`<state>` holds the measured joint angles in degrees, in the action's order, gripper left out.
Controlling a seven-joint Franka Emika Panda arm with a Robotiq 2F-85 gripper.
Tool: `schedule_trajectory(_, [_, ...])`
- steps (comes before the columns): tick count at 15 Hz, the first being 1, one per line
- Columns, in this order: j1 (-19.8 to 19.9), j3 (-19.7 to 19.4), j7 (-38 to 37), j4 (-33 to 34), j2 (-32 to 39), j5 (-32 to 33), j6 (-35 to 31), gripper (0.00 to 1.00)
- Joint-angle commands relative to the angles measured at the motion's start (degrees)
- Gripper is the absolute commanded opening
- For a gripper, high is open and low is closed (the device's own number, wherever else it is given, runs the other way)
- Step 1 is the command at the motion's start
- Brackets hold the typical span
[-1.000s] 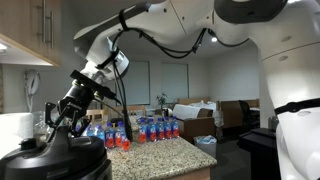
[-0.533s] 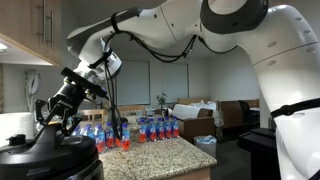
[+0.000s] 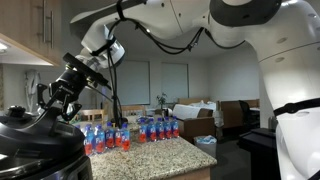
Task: Uncover the cooker and put the lid on the counter
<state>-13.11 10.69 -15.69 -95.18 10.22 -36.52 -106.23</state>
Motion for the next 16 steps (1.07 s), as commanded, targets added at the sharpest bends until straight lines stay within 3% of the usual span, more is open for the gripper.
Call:
schedule_trajectory(1, [-0.04, 0.4, -5.21, 2.8, -3.18, 0.37, 0.37, 0.09])
schedule_trajectory(9, [0.41, 0.24, -5.81, 4.58, -3.92, 0.03, -1.97, 0.09])
schedule_trajectory(13, [1.38, -0.58, -4.37, 2.49, -5.62, -2.37, -11.46, 0.09])
schedule_trajectory(16, [3.35, -1.34, 0.84, -0.79, -7.19, -9.28, -18.22, 0.08])
